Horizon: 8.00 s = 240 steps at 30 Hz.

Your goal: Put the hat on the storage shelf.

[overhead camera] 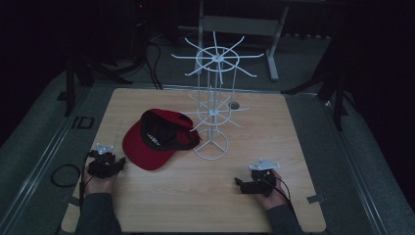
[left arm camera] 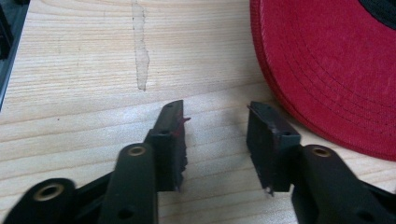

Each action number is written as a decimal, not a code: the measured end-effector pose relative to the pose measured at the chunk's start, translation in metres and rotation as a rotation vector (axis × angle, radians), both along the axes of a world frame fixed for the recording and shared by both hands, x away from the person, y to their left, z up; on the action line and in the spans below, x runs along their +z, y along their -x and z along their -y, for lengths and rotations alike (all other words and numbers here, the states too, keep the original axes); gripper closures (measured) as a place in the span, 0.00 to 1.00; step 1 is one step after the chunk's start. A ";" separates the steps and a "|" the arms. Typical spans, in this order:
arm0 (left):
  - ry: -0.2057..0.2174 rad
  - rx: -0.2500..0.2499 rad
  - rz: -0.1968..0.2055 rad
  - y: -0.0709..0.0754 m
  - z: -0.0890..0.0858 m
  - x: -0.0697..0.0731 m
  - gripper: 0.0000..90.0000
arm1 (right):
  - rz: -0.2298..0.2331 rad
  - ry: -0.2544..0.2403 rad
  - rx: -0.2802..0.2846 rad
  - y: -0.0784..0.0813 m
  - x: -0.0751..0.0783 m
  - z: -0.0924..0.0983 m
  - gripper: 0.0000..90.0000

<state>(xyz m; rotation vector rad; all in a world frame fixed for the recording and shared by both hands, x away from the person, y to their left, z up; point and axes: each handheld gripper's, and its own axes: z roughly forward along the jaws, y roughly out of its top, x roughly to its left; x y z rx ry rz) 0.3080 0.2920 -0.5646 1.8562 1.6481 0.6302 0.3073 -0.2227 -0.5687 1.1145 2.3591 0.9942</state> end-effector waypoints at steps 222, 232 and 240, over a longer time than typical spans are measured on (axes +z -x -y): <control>0.377 -0.254 0.172 -0.005 0.046 0.043 0.95 | -0.002 0.000 -0.001 0.000 0.000 0.000 0.14; 0.359 -0.224 0.214 0.000 0.037 0.056 0.95 | -0.003 0.000 0.000 0.000 0.000 0.000 0.14; 0.367 -0.197 0.244 0.002 0.032 0.065 0.95 | -0.003 0.000 -0.002 0.000 0.000 0.000 0.14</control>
